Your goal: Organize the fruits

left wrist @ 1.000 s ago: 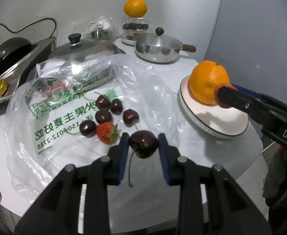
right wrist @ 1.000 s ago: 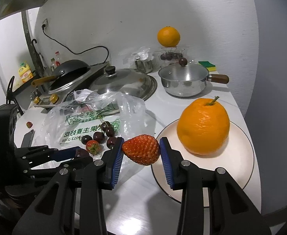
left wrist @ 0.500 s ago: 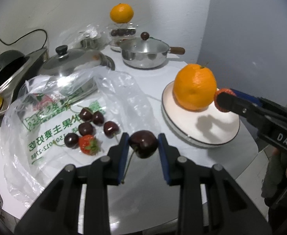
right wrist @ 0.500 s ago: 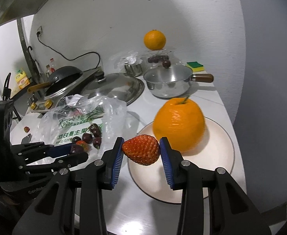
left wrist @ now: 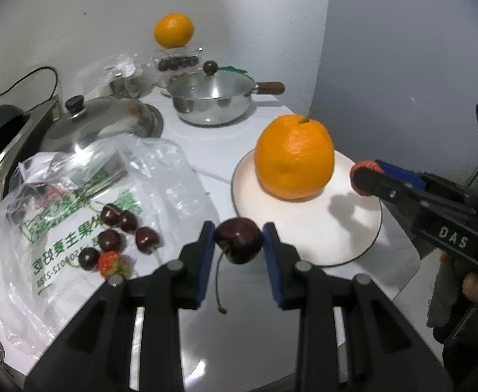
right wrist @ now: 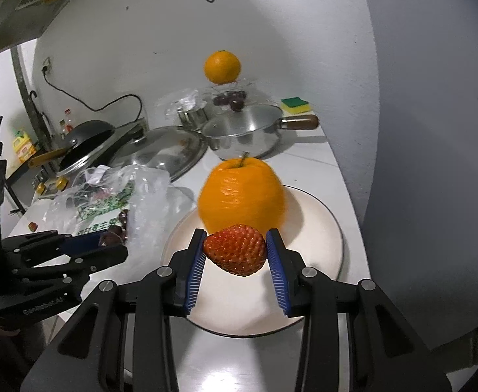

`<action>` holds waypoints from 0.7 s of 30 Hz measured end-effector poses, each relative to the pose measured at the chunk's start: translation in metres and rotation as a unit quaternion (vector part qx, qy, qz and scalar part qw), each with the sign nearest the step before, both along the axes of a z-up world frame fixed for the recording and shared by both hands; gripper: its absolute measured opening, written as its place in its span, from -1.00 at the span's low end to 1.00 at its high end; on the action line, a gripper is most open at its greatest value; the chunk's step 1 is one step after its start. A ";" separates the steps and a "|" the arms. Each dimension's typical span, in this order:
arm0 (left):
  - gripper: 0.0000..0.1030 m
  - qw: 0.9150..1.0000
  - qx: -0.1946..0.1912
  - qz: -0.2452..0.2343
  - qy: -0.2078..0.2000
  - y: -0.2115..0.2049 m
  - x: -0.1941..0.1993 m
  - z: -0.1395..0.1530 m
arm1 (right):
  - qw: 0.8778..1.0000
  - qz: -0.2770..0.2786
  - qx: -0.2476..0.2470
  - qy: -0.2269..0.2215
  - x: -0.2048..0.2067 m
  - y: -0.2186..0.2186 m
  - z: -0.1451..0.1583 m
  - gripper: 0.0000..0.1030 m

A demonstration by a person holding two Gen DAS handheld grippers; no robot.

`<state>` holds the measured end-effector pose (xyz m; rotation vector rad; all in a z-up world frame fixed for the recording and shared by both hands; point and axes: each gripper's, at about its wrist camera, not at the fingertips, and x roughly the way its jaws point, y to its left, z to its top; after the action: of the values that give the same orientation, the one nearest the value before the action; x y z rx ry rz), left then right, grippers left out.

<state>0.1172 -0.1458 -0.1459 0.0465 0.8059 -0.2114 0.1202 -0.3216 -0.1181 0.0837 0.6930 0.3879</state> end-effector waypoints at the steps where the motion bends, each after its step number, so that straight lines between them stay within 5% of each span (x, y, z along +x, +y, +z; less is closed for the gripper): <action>1: -0.40 1.000 0.000 -0.002 0.001 -0.002 0.002 -0.001 | 1.000 -0.002 0.000 0.001 0.001 -0.002 -0.001 -0.23; 21: -0.40 0.999 0.005 -0.019 0.026 -0.045 0.038 -0.028 | 0.999 0.008 -0.043 -0.001 0.025 -0.026 -0.024 -0.23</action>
<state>0.1552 -0.1906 -0.1734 0.0650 0.8580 -0.2453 0.1455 -0.3479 -0.1425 -0.0046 0.7090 0.3734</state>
